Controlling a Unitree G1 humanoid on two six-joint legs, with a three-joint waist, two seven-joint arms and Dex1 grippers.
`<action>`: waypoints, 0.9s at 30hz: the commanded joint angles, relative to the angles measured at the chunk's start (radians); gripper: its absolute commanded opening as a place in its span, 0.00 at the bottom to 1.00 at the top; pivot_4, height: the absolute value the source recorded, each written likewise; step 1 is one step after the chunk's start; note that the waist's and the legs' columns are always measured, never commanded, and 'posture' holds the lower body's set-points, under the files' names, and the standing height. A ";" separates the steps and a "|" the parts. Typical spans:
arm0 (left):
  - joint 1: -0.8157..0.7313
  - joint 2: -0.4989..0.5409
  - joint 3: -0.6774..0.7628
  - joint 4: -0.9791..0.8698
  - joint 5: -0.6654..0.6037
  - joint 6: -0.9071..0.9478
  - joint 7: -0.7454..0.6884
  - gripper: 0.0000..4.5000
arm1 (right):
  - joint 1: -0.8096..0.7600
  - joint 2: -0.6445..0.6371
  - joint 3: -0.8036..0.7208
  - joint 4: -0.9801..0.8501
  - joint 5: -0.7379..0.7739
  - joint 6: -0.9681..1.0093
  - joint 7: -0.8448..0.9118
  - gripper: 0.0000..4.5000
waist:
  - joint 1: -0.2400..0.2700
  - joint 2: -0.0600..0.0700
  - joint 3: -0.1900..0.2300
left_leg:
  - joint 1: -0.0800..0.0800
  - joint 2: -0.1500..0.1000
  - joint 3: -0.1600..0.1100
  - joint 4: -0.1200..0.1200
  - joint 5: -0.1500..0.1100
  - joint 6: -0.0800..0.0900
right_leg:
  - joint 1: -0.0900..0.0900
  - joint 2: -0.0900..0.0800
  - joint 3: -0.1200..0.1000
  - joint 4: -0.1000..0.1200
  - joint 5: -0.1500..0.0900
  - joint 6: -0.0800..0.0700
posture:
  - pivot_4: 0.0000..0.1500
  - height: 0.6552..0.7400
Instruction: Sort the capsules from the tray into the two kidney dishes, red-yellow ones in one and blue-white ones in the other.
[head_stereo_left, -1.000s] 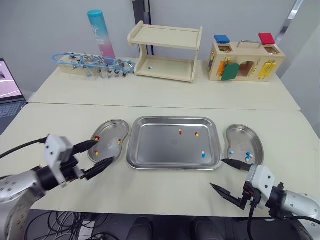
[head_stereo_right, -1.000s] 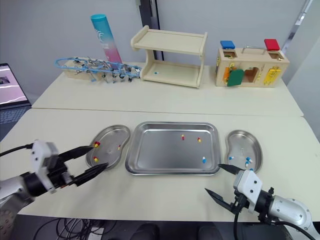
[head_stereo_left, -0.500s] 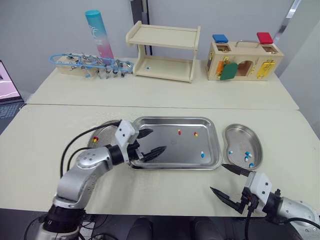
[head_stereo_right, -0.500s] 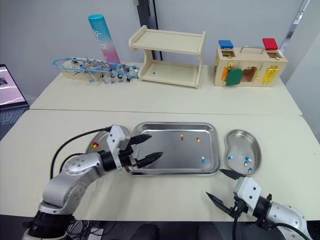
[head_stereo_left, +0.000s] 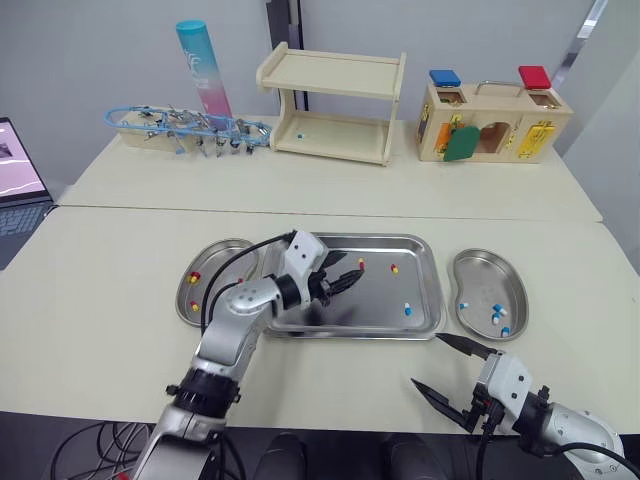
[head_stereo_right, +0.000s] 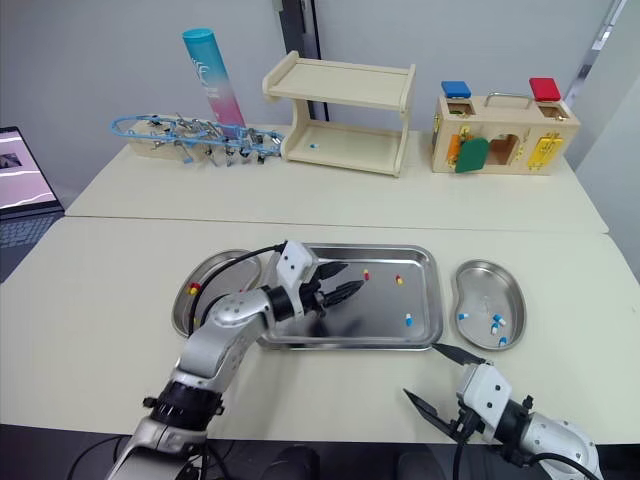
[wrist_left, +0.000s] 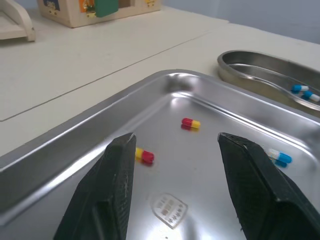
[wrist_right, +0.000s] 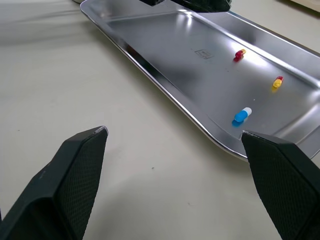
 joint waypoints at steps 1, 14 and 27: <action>-0.059 -0.020 -0.013 0.068 0.033 -0.025 -0.004 0.58 | -0.003 0.006 0.008 -0.029 0.004 -0.006 -0.016 1.00 | -0.001 0.000 0.000 | 0.000 0.000 0.000 0.000 0.000 0.000 | 0.000 0.000 0.000 0.000 0.000 0.000 | 1.00 1.00; -0.167 -0.076 -0.047 0.325 0.115 -0.087 -0.066 0.58 | -0.041 0.020 0.043 -0.121 0.009 0.092 -0.080 1.00 | 0.000 0.000 0.000 | -0.001 0.000 0.000 0.000 0.000 0.000 | -0.001 0.000 0.000 0.000 0.000 0.000 | 1.00 1.00; -0.231 -0.106 -0.059 0.484 0.179 -0.121 -0.093 0.23 | -0.045 0.012 0.045 -0.171 0.015 0.155 -0.093 1.00 | -0.001 0.000 0.000 | 0.000 0.000 0.000 0.000 0.000 0.000 | 0.000 0.000 0.000 0.000 0.000 0.000 | 1.00 1.00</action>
